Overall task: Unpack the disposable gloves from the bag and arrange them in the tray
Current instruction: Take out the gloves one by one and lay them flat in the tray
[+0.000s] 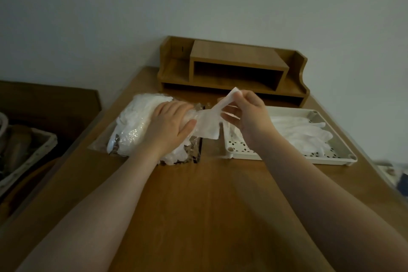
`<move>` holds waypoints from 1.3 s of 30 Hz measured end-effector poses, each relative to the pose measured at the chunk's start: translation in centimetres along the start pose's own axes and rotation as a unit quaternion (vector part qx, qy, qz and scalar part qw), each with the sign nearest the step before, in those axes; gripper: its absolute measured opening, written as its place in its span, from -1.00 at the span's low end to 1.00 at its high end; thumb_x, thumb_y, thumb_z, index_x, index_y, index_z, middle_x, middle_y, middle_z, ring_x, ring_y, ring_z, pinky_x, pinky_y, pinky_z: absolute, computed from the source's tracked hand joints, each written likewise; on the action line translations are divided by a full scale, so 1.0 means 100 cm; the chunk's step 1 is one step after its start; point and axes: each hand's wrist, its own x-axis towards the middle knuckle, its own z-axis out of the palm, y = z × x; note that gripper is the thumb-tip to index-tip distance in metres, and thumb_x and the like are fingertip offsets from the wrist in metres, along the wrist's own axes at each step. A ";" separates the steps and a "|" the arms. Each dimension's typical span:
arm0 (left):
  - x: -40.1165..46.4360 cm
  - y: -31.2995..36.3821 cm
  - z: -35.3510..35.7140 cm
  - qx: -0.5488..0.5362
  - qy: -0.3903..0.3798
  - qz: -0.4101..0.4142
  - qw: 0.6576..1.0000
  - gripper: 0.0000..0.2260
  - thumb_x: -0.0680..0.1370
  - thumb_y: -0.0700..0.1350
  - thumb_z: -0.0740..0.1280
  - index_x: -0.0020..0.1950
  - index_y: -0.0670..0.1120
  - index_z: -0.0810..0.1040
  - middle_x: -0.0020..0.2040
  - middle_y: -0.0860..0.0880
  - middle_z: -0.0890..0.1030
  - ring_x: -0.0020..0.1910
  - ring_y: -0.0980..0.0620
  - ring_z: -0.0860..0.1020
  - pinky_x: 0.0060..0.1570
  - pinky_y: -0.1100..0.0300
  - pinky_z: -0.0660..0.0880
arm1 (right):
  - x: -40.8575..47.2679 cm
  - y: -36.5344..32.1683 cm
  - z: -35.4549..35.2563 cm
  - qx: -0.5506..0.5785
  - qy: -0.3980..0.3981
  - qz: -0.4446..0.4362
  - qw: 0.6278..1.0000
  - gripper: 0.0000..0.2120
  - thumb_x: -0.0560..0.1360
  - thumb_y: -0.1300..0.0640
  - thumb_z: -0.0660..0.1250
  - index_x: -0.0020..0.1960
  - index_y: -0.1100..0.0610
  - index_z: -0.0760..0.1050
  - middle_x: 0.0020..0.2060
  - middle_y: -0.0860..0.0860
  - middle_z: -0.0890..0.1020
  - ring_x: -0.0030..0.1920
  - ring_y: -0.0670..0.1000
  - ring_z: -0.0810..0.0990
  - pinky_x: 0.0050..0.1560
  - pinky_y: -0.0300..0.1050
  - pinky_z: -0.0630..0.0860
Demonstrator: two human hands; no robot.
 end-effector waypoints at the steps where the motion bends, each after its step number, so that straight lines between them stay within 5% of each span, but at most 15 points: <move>1: 0.003 -0.001 0.001 0.015 -0.011 0.000 1.000 -0.47 0.57 0.15 -0.06 0.36 -0.10 0.41 0.33 -0.06 0.46 0.36 -0.05 0.34 0.38 0.10 0.05 | 0.001 -0.005 -0.003 0.048 0.007 0.002 0.999 -0.87 0.62 0.14 0.17 -0.02 0.16 0.45 -0.12 0.12 0.63 -0.07 0.09 0.64 -0.06 -0.05 0.60; 4: 0.012 0.008 0.002 0.008 -0.036 -0.025 0.999 -0.62 0.63 0.01 0.04 0.41 -0.05 0.36 0.39 -0.01 0.39 0.42 0.00 0.26 0.41 0.10 0.01 | 0.003 -0.018 -0.011 0.114 0.019 -0.006 0.993 -0.84 0.63 0.12 0.16 -0.02 0.18 0.45 -0.25 0.06 0.60 -0.23 -0.01 0.59 -0.23 -0.15 0.57; 8: 0.021 0.053 -0.026 -0.247 0.057 -0.021 0.967 -0.44 0.56 0.16 -0.06 0.42 -0.12 0.35 0.35 -0.01 0.42 0.37 0.09 0.30 0.37 0.18 0.19 | 0.007 -0.028 -0.020 0.148 -0.006 -0.017 0.989 -0.82 0.64 0.12 0.14 0.00 0.20 0.44 -0.27 0.06 0.63 -0.26 -0.01 0.59 -0.20 -0.12 0.59; 10: 0.027 0.075 -0.040 -0.336 -0.017 0.012 0.942 -0.34 0.50 0.31 -0.02 0.44 -0.08 0.30 0.32 0.10 0.40 0.32 0.21 0.32 0.29 0.32 0.26 | 0.008 -0.032 -0.022 0.156 -0.009 -0.023 0.987 -0.80 0.65 0.12 0.11 -0.04 0.19 0.43 -0.31 0.04 0.63 -0.29 0.00 0.58 -0.20 -0.09 0.57; 12: 0.035 0.091 -0.046 -0.391 -0.132 -0.014 0.911 -0.36 0.50 0.34 0.13 0.47 0.01 0.26 0.32 0.16 0.40 0.31 0.21 0.37 0.27 0.25 0.36 | 0.010 -0.036 -0.025 0.147 0.001 -0.024 0.989 -0.77 0.65 0.09 0.10 -0.09 0.16 0.42 -0.36 0.01 0.60 -0.35 0.00 0.53 -0.17 -0.01 0.55; 18: 0.049 0.106 -0.038 -0.357 -0.261 -0.031 0.897 -0.71 0.48 0.02 0.41 0.12 -0.09 0.56 0.03 -0.08 0.64 -0.01 -0.03 0.62 0.03 -0.13 0.56 | 0.007 -0.047 -0.049 0.071 0.013 -0.052 0.996 -0.78 0.65 0.03 0.09 -0.11 0.09 0.39 -0.41 -0.02 0.48 -0.49 -0.07 0.36 -0.44 -0.21 0.39; 24: 0.049 0.106 -0.031 -0.414 -0.230 -0.116 0.873 -0.84 0.46 -0.07 0.43 -0.05 -0.14 0.59 -0.06 -0.10 0.67 -0.08 -0.04 0.65 -0.01 -0.01 0.59 | 0.014 -0.051 -0.091 0.040 0.125 -0.073 0.989 -0.81 0.60 0.16 0.14 -0.17 0.09 0.40 -0.32 -0.01 0.47 -0.31 -0.03 0.42 -0.21 -0.15 0.43; 28: 0.055 0.111 -0.035 -0.548 -0.204 -0.152 0.797 -0.95 0.48 -0.15 0.38 -0.15 -0.07 0.53 -0.23 0.06 0.63 -0.25 0.14 0.61 -0.31 0.31 0.49 | 0.017 -0.039 -0.125 -0.014 0.172 -0.035 0.984 -0.81 0.50 0.23 0.10 -0.24 0.07 0.41 -0.28 0.04 0.45 -0.25 0.03 0.44 -0.19 -0.09 0.43; 31: 0.060 0.121 -0.039 -0.572 -0.222 -0.127 0.780 -0.95 0.47 -0.20 0.37 -0.12 -0.07 0.54 -0.25 0.08 0.62 -0.27 0.15 0.60 -0.34 0.33 0.49 | 0.018 -0.033 -0.146 -0.128 0.092 0.044 0.986 -0.74 0.54 0.16 0.08 -0.21 0.14 0.50 -0.20 0.09 0.51 -0.28 0.05 0.49 -0.29 -0.11 0.50; 33: 0.063 0.131 -0.040 -0.558 -0.257 -0.103 0.782 -0.90 0.47 -0.23 0.36 -0.09 -0.04 0.57 -0.24 0.09 0.65 -0.28 0.14 0.62 -0.35 0.34 0.50 | 0.020 -0.032 -0.157 -0.222 0.051 0.061 0.972 -0.69 0.60 0.03 0.10 -0.13 0.13 0.55 -0.07 0.08 0.56 -0.11 0.09 0.56 -0.04 -0.02 0.54; 36: 0.069 0.143 -0.039 -0.546 -0.303 -0.077 0.777 -0.81 0.50 -0.27 0.33 0.03 -0.03 0.60 -0.15 0.07 0.67 -0.18 0.10 0.63 -0.25 0.31 0.52 | 0.018 -0.037 -0.160 -0.268 -0.084 -0.043 0.959 -0.70 0.57 -0.12 0.18 0.15 0.00 0.54 0.13 -0.11 0.57 0.24 -0.04 0.48 0.30 -0.02 0.35; 39: 0.075 0.152 -0.039 -0.529 -0.311 -0.060 0.788 -0.79 0.51 -0.23 0.34 0.12 -0.05 0.60 -0.02 -0.02 0.67 -0.02 0.03 0.63 -0.08 0.25 0.55 | 0.012 -0.043 -0.150 -0.262 -0.271 -0.074 0.923 -0.56 0.51 -0.15 0.22 0.26 0.08 0.50 0.16 -0.01 0.60 0.23 0.00 0.53 0.27 -0.04 0.43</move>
